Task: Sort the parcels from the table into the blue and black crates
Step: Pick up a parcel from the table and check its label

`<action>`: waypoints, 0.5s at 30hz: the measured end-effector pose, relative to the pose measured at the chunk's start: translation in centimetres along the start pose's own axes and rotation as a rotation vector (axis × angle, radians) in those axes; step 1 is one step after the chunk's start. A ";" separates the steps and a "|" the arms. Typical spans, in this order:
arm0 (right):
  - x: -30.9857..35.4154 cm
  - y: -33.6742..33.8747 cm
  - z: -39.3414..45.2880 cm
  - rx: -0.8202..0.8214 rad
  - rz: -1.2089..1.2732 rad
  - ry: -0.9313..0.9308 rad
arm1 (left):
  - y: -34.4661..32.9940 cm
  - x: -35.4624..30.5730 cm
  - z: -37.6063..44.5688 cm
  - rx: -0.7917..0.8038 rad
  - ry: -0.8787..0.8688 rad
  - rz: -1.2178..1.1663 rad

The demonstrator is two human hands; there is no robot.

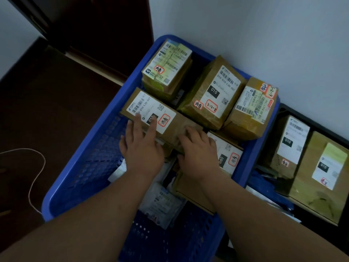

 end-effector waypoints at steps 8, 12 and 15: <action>-0.5 -1.3 0.5 0.195 -0.066 -0.026 | -0.5 0.7 1.7 0.432 0.076 0.194; -0.3 -0.7 -0.2 0.144 0.025 -0.039 | 0.3 0.6 1.3 0.420 0.094 0.136; -0.5 -0.2 -1.4 0.119 0.077 -0.044 | 0.6 0.8 -0.2 0.329 0.081 0.082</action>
Point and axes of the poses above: each hand's wrist, its own z-axis towards the middle knuckle, its own y-axis out of the back of the hand, x = y × z, the point moved 6 cm from there along z, towards the middle knuckle, and after that the axes turned 5 degrees about x, right-handed, at the moved point
